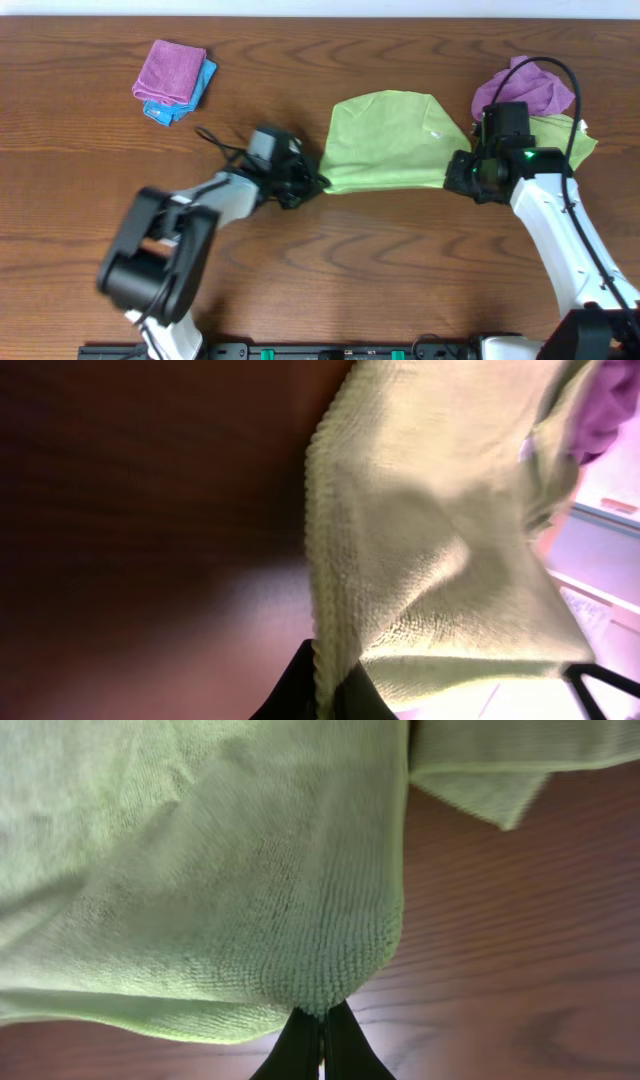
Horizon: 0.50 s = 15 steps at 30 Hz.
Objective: Fold the cloth
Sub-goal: 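Grasp the left corner with the left gripper and pull it leftward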
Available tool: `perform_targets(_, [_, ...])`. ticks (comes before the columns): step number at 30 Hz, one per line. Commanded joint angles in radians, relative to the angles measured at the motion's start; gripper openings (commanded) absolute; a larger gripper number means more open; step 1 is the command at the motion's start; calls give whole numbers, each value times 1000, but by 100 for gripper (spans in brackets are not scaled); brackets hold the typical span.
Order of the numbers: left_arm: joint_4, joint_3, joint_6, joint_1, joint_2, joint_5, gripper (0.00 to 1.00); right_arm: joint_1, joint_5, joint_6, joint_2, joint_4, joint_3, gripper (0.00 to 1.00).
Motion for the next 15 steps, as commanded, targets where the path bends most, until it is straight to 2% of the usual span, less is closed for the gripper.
perform_targets(1, [-106, 26, 166, 51, -120, 18, 6, 39, 10, -11, -7, -1, -20, 1])
perform_targets(4, [-272, 26, 256, 59, -204, 14, 6, 85, 9, -11, -7, -1, -39, 1])
perform_targets(7, [-413, 26, 289, 57, -262, 15, 6, 142, -13, -11, -7, -15, -50, 2])
perform_targets(15, [-730, 26, 419, 57, -330, -37, 6, 231, 63, -10, -7, -167, -51, 2])
